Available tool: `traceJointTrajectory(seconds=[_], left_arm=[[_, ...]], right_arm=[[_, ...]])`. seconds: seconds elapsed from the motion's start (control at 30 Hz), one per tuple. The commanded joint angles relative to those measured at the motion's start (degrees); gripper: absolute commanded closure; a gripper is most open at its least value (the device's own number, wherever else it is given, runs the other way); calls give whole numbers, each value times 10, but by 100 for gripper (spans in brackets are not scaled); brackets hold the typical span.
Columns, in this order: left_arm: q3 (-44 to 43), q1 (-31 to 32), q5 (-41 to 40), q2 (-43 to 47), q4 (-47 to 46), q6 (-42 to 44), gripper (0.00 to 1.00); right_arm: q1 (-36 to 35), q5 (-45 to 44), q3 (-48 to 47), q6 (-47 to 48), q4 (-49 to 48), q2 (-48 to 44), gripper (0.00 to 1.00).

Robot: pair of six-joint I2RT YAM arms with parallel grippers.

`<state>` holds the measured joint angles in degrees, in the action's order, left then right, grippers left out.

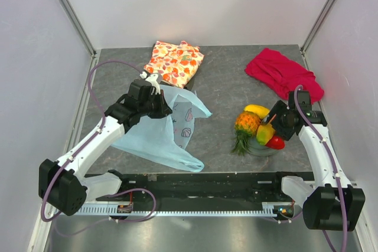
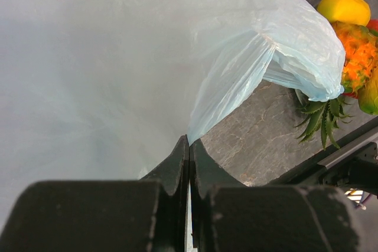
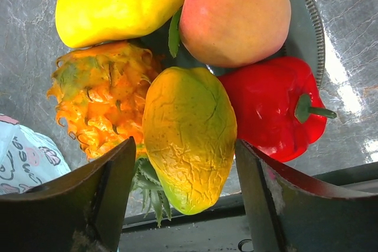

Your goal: Place the fruits into the plastic bag

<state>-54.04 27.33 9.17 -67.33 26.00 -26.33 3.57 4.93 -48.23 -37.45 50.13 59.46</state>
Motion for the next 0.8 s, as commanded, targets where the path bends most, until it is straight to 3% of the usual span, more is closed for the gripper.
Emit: traceJointTrajectory(seconds=[0.0,0.5,0.77], left_arm=[[-3,-3,4,9,-19,-14,98],[3,-3,1,12,-18,-13,98],[5,-3,2,14,-18,-8,98]], right_arm=[[-1,-4,-1,-9,-7,-1,27],[-1,-17,-9,-5,15,2,42],[-1,-23,-27,-2,29,-9,56]])
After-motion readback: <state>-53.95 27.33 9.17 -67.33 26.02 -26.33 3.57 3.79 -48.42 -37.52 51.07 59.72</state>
